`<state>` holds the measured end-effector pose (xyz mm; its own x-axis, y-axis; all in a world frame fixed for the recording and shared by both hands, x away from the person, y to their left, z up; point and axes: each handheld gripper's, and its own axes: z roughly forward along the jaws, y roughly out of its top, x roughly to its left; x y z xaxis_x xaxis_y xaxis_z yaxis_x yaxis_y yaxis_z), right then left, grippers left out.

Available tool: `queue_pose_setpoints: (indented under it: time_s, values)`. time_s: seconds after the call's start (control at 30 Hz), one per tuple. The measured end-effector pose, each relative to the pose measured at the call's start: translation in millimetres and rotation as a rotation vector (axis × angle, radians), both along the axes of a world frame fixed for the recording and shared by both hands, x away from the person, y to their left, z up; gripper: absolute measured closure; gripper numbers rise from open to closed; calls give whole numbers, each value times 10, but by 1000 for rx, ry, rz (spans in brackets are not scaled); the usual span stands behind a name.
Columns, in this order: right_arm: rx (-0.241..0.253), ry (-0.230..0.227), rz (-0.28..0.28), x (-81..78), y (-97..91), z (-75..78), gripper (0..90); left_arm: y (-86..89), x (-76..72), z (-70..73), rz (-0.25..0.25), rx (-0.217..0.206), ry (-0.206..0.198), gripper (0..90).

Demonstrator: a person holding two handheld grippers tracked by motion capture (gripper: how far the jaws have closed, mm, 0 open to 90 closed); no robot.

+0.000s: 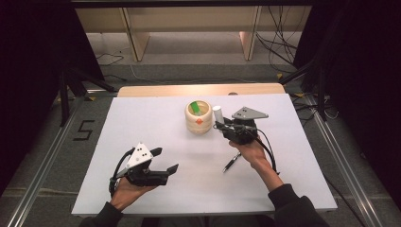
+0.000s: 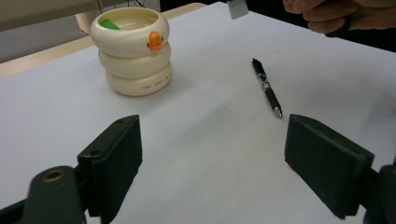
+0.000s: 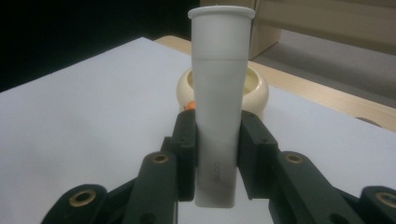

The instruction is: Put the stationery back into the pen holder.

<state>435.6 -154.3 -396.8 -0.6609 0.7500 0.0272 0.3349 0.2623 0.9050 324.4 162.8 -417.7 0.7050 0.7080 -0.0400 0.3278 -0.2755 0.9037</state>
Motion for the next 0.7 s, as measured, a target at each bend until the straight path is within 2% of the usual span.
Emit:
queue_pose_setpoints:
  time_s: [0.2,0.4,0.57,0.7]
  values:
    - [51,29,-9,180,75,64,707,50,3,3,14,-23,-22,185]
    - [101,68,-23,355,155,86,707,52,8,-11,19,-17,-25,180]
    - [121,86,-39,471,223,73,707,53,11,-14,11,-15,-29,166]
    - [99,85,-46,532,283,81,707,58,8,-5,15,-24,-40,163]
